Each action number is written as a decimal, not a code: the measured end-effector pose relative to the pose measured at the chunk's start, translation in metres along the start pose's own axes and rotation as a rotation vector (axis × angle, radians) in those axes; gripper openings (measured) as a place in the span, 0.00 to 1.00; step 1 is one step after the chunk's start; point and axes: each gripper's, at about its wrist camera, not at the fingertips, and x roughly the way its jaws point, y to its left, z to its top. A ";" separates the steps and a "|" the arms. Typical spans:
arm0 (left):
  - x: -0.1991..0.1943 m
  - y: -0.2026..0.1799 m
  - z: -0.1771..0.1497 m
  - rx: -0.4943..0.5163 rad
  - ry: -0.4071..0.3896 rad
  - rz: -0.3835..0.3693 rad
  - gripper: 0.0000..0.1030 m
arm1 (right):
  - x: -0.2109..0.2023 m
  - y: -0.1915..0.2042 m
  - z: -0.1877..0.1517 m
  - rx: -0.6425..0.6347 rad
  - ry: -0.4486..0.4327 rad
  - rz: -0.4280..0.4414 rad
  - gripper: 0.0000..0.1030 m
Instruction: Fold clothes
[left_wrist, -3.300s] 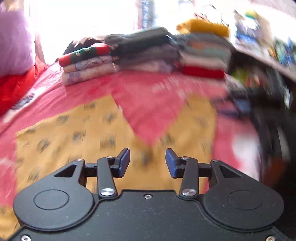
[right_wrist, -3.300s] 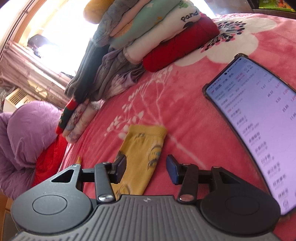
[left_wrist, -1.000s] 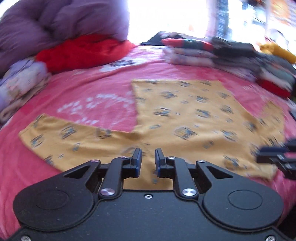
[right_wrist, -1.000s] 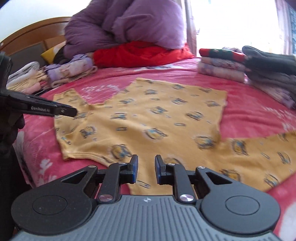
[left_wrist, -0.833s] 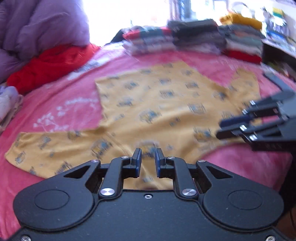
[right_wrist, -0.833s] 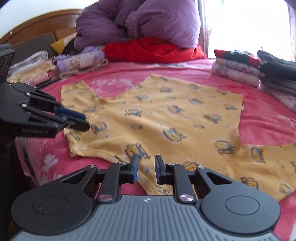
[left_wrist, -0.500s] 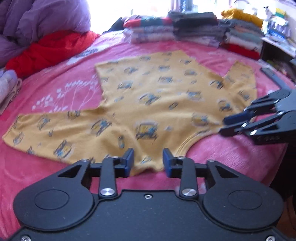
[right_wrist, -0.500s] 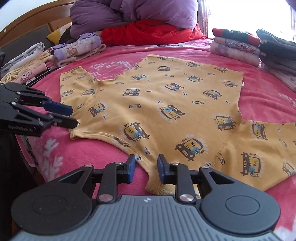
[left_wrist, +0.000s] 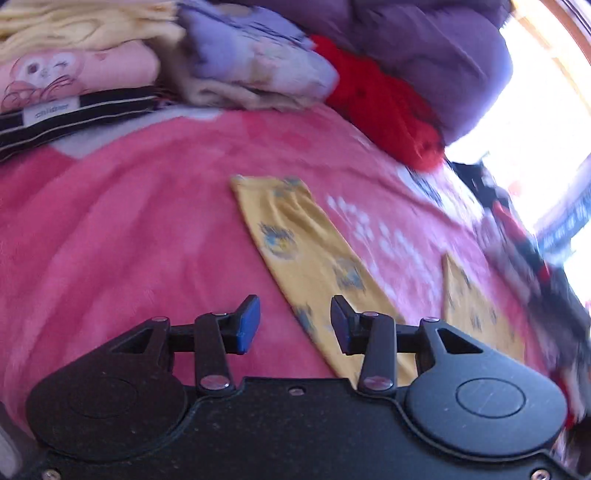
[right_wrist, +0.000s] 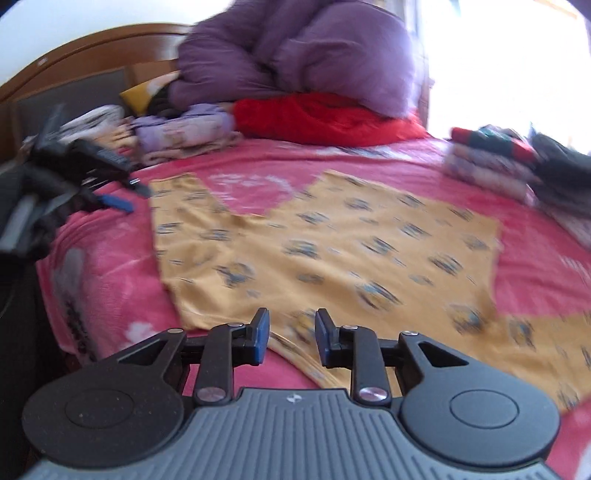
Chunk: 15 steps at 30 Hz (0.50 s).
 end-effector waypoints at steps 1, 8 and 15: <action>0.005 0.005 0.007 -0.015 -0.015 0.011 0.39 | 0.005 0.010 0.005 -0.034 -0.006 0.019 0.26; 0.032 0.027 0.038 -0.060 -0.081 -0.011 0.28 | 0.054 0.058 0.025 -0.080 -0.002 0.101 0.13; 0.051 0.027 0.053 0.004 -0.086 0.031 0.04 | 0.083 0.063 0.020 -0.078 0.163 0.202 0.14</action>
